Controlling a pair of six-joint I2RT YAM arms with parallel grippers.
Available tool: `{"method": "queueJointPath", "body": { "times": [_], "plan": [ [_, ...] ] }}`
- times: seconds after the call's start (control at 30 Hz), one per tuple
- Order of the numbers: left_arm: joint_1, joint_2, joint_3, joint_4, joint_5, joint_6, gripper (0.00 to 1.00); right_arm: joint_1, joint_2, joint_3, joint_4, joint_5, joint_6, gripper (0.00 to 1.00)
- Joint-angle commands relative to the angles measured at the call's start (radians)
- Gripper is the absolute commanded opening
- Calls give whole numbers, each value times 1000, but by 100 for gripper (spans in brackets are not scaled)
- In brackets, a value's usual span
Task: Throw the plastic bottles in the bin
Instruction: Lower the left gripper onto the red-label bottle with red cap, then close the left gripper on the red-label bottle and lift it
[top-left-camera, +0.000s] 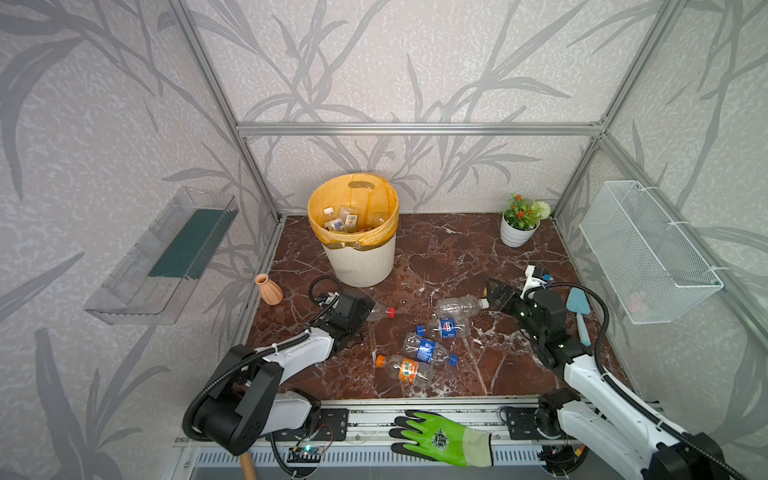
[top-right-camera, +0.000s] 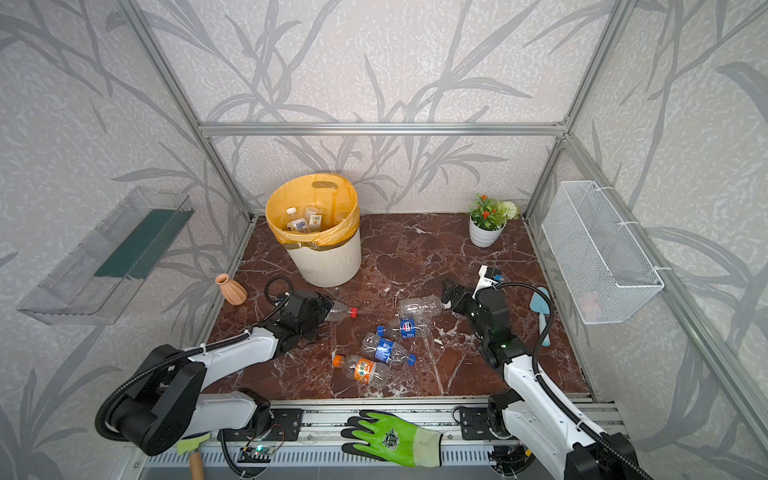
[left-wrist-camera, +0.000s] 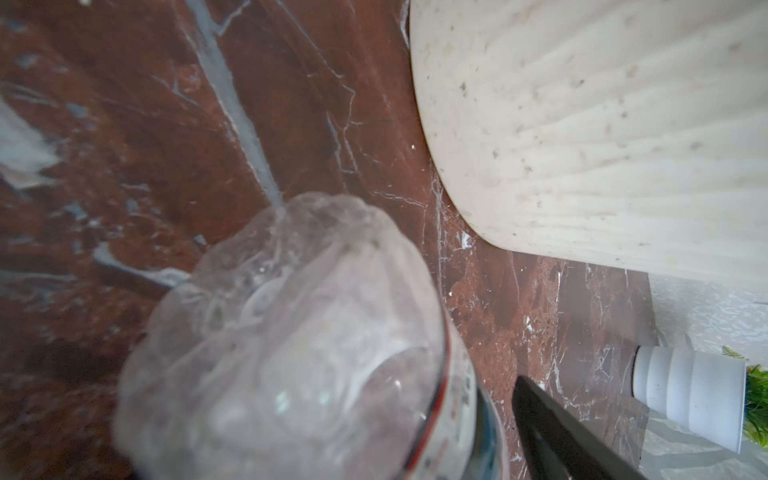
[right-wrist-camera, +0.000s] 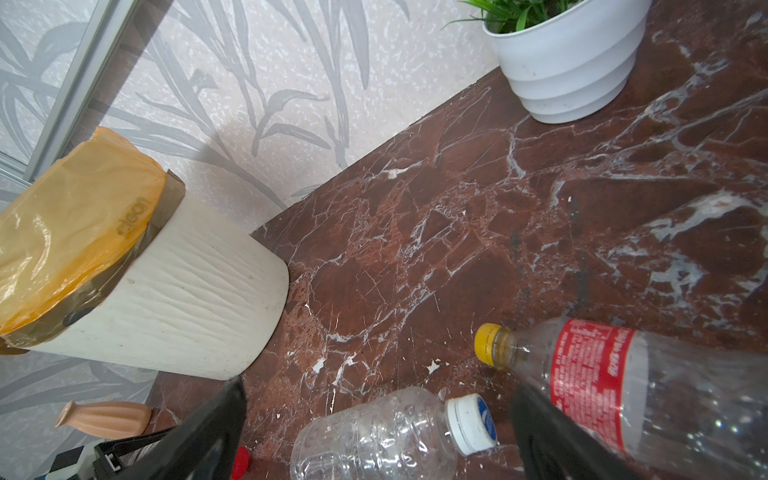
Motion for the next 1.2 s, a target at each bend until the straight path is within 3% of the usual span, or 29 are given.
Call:
{"method": "queueJointPath", "body": {
  "times": [0.0, 0.13, 0.3, 0.47, 0.73, 1.0, 1.17],
  "plan": [
    [8, 30, 5, 29, 42, -4, 91, -10, -20, -11, -11, 7, 4, 99],
    [10, 29, 2, 34, 42, 4, 85, -19, -31, -17, -16, 10, 7, 99],
    [16, 23, -17, 44, 38, -2, 69, -29, -32, -25, -13, 6, 16, 99],
    [24, -3, -33, 42, 25, 4, 62, -35, -32, -26, -14, 4, 16, 99],
    [27, -107, -37, -16, -19, 47, 60, -41, -24, -27, -5, -2, 21, 99],
    [25, -371, -47, -219, -103, 116, 57, -39, -19, -24, 14, -4, 29, 99],
    [23, -679, -37, -428, -249, 180, 55, -40, -7, -15, 24, -13, 32, 99]
  ]
}}
